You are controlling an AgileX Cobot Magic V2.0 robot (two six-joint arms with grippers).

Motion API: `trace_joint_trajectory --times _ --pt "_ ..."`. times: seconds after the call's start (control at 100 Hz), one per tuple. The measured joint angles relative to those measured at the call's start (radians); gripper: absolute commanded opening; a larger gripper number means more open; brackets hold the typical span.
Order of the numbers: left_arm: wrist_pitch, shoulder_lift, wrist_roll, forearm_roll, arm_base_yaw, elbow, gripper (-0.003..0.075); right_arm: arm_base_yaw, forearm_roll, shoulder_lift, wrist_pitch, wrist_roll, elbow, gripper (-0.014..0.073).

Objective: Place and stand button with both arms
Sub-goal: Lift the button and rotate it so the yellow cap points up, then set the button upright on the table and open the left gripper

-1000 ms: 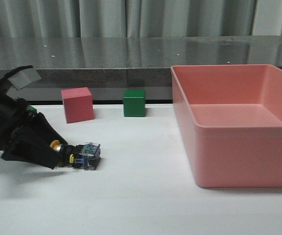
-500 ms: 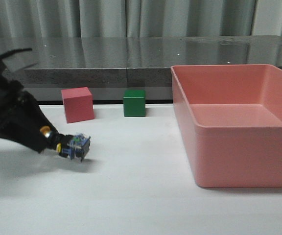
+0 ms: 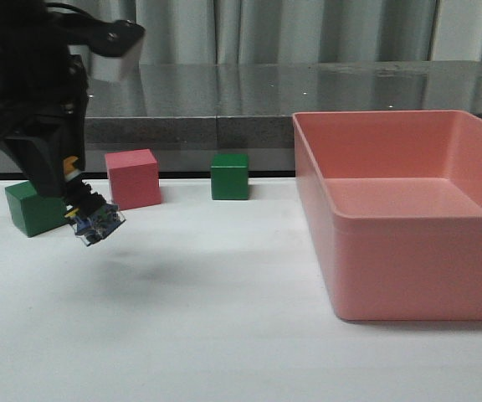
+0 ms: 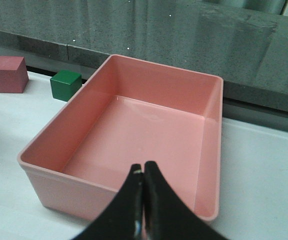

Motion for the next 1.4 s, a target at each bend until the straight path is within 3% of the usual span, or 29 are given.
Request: trace_joint_trajectory --times 0.16,0.3,0.7,0.84,0.98,1.07,1.4 --pt "-0.006 0.056 -0.229 0.3 -0.138 0.0 -0.002 0.0 0.0 0.0 0.0 0.0 0.0 -0.0062" --pt "0.01 0.111 -0.336 0.47 -0.216 0.0 -0.002 0.0 0.0 0.0 0.0 0.0 0.0 -0.0062" --pt "0.02 0.161 -0.365 0.52 -0.238 -0.005 -0.0011 0.0 0.0 0.0 0.0 0.0 0.0 -0.0062" --pt "0.018 0.161 -0.365 0.518 -0.238 -0.005 0.0123 0.0 0.0 0.0 0.0 0.0 0.0 -0.0062" --pt "0.008 0.161 -0.365 0.51 -0.238 -0.005 0.0403 0.0 0.0 0.0 0.0 0.0 0.0 -0.0062" --pt "-0.007 0.161 -0.367 0.506 -0.238 -0.005 0.0512 0.0 0.0 0.0 0.0 0.0 0.0 -0.0062" --pt "0.058 0.161 -0.373 0.504 -0.238 -0.005 0.0536 0.0 0.0 0.0 0.0 0.0 0.0 -0.0062"
